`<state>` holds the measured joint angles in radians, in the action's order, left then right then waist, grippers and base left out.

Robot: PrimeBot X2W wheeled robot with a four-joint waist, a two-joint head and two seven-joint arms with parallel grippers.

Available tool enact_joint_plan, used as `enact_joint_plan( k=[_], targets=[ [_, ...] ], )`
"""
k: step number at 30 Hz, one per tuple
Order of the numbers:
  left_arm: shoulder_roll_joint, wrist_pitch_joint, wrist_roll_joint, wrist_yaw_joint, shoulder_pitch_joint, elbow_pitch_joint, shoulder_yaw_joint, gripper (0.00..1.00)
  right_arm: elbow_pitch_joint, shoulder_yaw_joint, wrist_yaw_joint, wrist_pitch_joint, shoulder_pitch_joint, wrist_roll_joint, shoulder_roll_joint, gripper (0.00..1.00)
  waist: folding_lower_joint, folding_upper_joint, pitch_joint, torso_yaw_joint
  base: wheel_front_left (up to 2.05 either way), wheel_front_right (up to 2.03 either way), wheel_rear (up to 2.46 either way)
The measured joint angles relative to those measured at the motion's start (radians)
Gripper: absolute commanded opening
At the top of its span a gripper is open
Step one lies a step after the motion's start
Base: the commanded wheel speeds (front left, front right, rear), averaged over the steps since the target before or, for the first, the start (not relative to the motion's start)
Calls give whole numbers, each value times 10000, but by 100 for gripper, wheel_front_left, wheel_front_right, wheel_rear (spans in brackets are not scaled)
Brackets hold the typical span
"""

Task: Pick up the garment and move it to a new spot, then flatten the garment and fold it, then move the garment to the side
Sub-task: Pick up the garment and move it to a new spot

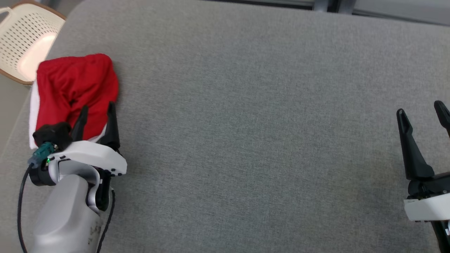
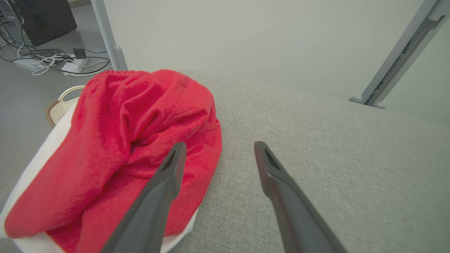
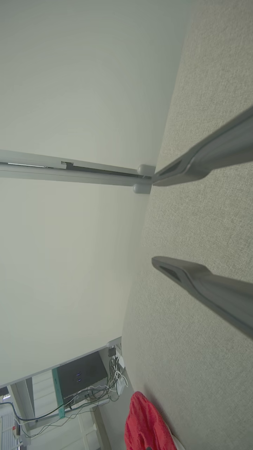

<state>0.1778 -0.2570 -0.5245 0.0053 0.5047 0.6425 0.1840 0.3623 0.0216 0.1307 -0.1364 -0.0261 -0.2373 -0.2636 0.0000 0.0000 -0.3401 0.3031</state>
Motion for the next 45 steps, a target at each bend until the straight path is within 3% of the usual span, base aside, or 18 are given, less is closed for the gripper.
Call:
enact_joint_plan(
  k=[9, 10, 11, 12, 18, 26, 27, 35, 45],
  targets=[
    [199, -109, -441, -420, 1851, 3639, -650, 100, -54, 13, 0, 127, -435, -75, -157, 100, 0, 0, -1437, -738, 0, 0, 0],
    [272, -115, -441, -458, 2003, 3833, -677, 86, -56, 31, 0, 132, -453, -75, -165, 100, 0, 0, -1483, -792, 0, 0, 0],
    [293, -121, -435, -493, 2087, 3925, -706, 11, -86, 63, 0, 132, -460, -75, -165, 100, 0, 0, -1509, -824, 0, 0, 0],
    [316, -117, -368, -493, 2124, 3921, -717, 0, -111, 79, 0, 134, -459, -73, -155, 100, 0, 0, -1501, -821, 0, 0, 0],
    [384, -67, 98, -456, 1898, 2823, -1208, 0, -205, 186, 0, 226, -453, -61, -65, 100, 0, 0, -1263, -720, 0, 0, 0],
    [270, -63, 1720, -362, 373, -740, -1919, 0, -648, 81, 2, 472, -230, -61, 280, 100, 0, 0, -269, -698, 0, 0, 0],
    [121, -65, 2080, -305, -140, -1722, -1919, 0, -826, 50, 0, 560, -64, -61, 410, 100, 0, 0, 85, -734, 0, 0, 0],
    [-174, 151, 2882, -171, -2780, -4531, -1296, 0, -1450, -405, 0, 750, 499, -86, 798, 100, 0, 0, 1647, -1145, 0, 0, 0],
    [-550, 1438, 2913, -48, -5009, -6943, -307, 0, -1467, -500, 2, 752, 918, -150, 1064, 100, 0, 0, 2606, -2479, 0, 0, 0]
  ],
)
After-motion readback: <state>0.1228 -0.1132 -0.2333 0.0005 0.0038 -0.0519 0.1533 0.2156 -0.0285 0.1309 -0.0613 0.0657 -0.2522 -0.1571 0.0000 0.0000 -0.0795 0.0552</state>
